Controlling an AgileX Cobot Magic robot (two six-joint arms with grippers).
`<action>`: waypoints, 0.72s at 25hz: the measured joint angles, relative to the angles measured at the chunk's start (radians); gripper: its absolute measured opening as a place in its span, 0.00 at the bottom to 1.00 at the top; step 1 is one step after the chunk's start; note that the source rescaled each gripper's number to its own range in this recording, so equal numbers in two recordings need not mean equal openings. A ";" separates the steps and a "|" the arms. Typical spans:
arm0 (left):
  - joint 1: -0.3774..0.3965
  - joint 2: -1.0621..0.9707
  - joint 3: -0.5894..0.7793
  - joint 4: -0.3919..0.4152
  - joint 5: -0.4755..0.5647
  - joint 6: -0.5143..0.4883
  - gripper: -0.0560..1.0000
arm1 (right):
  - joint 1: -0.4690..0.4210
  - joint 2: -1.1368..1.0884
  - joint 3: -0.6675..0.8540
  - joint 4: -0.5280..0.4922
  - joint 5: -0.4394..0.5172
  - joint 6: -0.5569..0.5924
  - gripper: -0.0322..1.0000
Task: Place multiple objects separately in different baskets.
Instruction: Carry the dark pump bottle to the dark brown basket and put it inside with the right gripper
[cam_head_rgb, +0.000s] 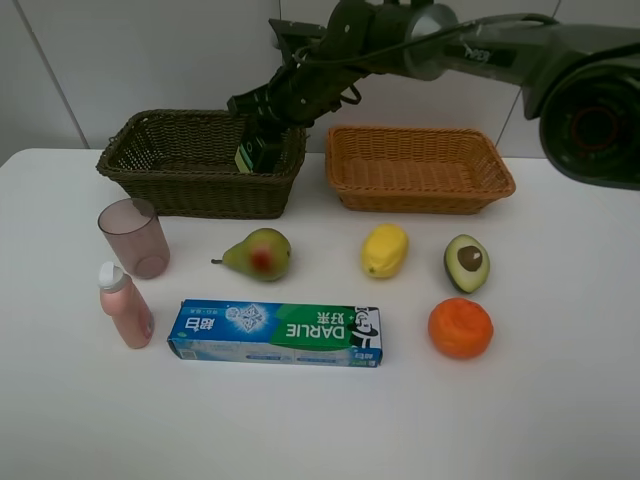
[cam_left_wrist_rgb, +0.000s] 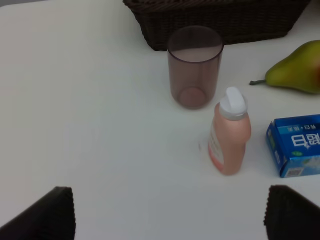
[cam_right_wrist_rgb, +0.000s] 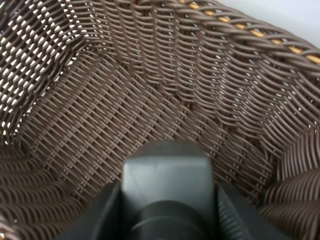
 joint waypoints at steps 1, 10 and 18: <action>0.000 0.000 0.000 0.000 0.000 0.000 1.00 | 0.000 0.000 0.000 0.000 0.000 0.000 0.03; 0.000 0.000 0.000 0.000 0.000 0.000 1.00 | 0.000 0.000 0.000 0.000 0.002 0.001 0.03; 0.000 0.000 0.000 0.000 0.000 0.000 1.00 | 0.000 0.000 0.000 0.006 0.004 0.008 0.07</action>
